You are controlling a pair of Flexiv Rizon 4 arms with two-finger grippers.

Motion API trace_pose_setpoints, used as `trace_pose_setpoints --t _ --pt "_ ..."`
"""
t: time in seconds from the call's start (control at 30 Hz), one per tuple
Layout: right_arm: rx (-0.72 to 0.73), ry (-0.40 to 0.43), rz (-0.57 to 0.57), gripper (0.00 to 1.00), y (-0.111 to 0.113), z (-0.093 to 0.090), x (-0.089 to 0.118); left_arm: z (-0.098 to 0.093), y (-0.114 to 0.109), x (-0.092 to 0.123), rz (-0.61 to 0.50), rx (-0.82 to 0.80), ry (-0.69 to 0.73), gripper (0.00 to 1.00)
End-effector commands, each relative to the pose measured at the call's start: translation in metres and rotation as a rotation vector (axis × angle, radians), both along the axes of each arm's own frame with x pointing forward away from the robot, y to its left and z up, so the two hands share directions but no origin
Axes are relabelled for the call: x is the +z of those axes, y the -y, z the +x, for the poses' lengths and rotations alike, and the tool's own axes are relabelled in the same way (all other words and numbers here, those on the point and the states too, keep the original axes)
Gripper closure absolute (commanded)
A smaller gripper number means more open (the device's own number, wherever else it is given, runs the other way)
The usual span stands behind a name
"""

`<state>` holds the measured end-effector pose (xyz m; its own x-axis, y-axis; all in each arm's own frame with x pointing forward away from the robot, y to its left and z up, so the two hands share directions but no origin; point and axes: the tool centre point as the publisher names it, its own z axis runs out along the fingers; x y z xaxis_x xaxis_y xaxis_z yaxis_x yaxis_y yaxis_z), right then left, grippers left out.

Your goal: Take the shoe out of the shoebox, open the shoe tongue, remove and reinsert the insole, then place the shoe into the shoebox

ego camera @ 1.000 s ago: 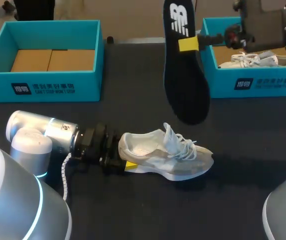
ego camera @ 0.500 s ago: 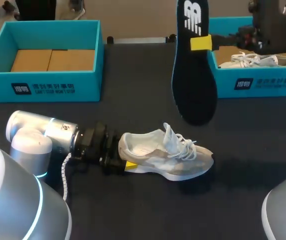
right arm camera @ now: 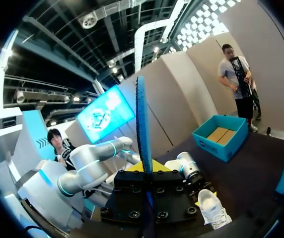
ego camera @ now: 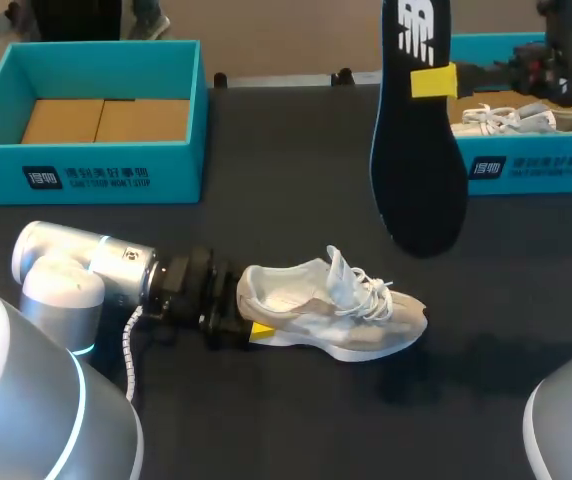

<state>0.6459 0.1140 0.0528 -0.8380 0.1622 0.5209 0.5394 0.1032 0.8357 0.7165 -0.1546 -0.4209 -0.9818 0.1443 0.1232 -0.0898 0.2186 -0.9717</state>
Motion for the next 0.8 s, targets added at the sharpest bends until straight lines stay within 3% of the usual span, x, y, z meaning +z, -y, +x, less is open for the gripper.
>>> trace_pose_setpoints --t 0.03,0.3,0.33,0.37,0.53,0.57,0.6,0.8 --pt "0.009 0.002 -0.001 1.0 -0.001 -0.001 0.002 0.001 0.001 -0.002 0.0 0.001 0.0 1.0" --pt "0.009 0.002 -0.002 1.0 -0.002 -0.002 0.002 0.001 0.001 -0.002 0.0 0.001 0.0 1.0" --pt "0.009 0.002 -0.002 1.0 -0.002 -0.002 0.002 0.001 0.001 -0.002 0.0 0.001 0.0 0.93" --pt "0.009 0.002 -0.002 1.0 -0.002 -0.002 0.002 0.001 0.001 -0.002 0.0 0.001 0.0 0.79" --pt "0.009 0.002 -0.002 1.0 -0.002 -0.002 0.002 0.0 0.0 -0.002 0.006 -0.018 0.004 0.51" --pt "0.009 0.002 -0.002 1.0 -0.002 -0.002 0.002 -0.001 -0.001 -0.002 0.016 -0.023 0.017 0.05" --pt "0.009 0.002 -0.002 1.0 -0.002 -0.002 0.002 -0.002 -0.002 -0.002 0.026 -0.02 0.028 0.0" --pt "0.009 0.002 -0.002 1.0 -0.002 -0.002 0.002 -0.006 -0.01 0.001 0.053 -0.045 0.045 0.0"
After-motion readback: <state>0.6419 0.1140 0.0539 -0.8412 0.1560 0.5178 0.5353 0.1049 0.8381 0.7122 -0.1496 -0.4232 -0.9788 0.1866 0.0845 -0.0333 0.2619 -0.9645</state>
